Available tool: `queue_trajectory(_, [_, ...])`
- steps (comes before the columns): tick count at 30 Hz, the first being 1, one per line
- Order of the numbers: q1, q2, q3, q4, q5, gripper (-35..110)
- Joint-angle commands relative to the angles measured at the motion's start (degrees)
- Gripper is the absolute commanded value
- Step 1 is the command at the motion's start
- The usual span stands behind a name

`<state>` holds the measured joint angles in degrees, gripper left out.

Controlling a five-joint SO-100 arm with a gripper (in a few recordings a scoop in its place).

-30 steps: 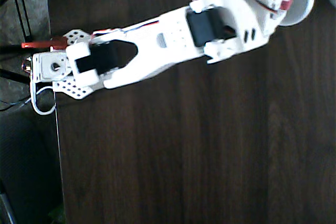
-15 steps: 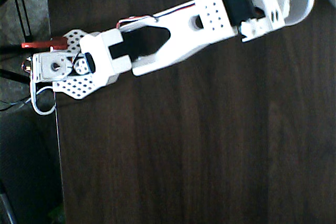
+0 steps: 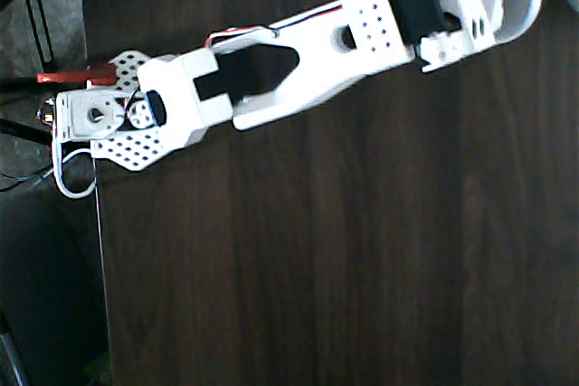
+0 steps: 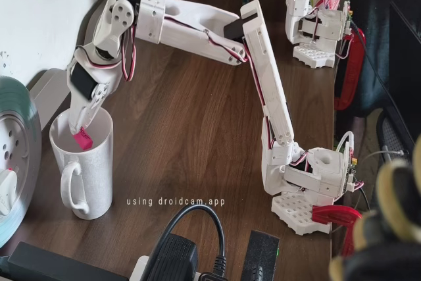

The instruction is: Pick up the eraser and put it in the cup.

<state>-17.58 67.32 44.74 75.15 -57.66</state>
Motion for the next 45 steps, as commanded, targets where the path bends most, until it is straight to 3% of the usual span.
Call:
queue_trajectory(1, [0.62,1.05,-2.29,-2.11,-0.79,27])
queue_trajectory(5, [1.41,3.34,-2.64,-1.14,2.02,21])
queue_trajectory(12, [2.02,17.49,-2.64,11.07,10.02,1])
queue_trajectory(17, [7.91,28.21,-2.11,22.94,7.73,0])
queue_trajectory(20, [16.0,38.76,4.92,26.54,0.7,0])
queue_trajectory(23, [21.45,54.32,23.03,19.6,-7.73,0])
queue_trajectory(25, [22.41,77.17,48.6,8.09,-16.96,0])
queue_trajectory(28, [24.7,99.93,71.19,0.18,-24.87,0])
queue_trajectory(33, [27.86,104.24,78.22,5.27,-32.17,0])
queue_trajectory(36, [28.56,115.31,92.37,-1.58,-40.17,0])
queue_trajectory(38, [28.48,120.5,97.56,-0.97,-42.89,0])
queue_trajectory(41, [27.95,121.29,104.77,-2.29,-47.29,0])
queue_trajectory(45, [27.69,121.46,118.74,-13.45,-55.2,0])
